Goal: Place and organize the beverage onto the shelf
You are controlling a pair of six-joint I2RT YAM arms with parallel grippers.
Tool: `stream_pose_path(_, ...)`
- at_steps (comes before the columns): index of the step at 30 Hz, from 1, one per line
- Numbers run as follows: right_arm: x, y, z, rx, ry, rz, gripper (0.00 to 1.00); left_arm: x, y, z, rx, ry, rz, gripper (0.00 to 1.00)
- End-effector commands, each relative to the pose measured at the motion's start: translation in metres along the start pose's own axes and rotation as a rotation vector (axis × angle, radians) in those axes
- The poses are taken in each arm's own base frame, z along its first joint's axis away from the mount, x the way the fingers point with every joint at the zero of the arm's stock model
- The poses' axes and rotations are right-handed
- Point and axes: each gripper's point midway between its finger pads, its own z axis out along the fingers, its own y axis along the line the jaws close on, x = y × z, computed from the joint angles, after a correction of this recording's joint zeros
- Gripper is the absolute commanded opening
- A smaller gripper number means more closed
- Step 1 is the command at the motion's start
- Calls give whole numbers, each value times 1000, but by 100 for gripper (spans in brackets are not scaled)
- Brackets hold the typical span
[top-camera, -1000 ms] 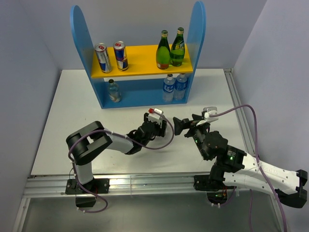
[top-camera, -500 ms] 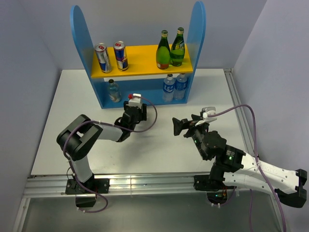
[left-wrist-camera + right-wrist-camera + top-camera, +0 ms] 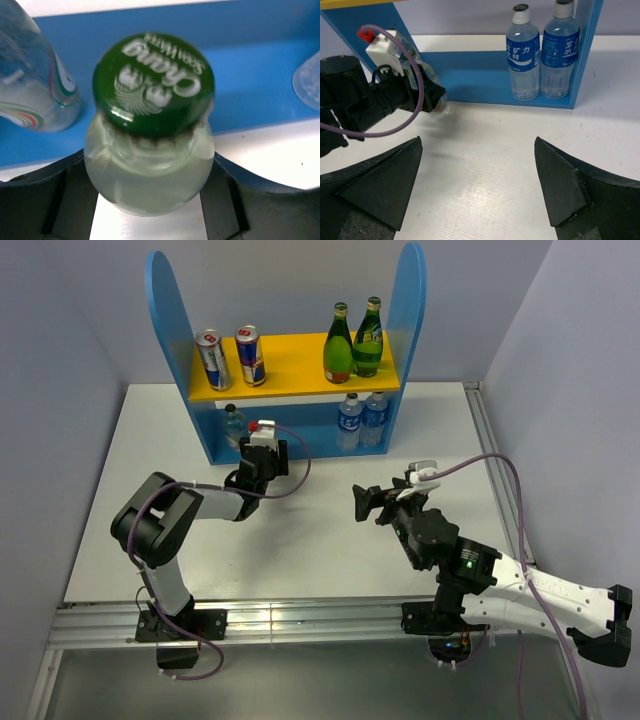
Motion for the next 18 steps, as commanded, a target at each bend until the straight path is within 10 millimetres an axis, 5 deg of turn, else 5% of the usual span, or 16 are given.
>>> stream_pose_path(1, -13, 4, 3, 2, -43, 38, 100, -113, -10, -1, 45, -286, -108, 0)
stream_pose_path(10, -10, 4, 4, 6, -41, 30, 100, -128, 4, 19, 13, -298, -103, 0)
stream_pose_path(18, -12, 2, 3, 14, -47, 37, 100, -109, 23, 57, -50, -250, -98, 0)
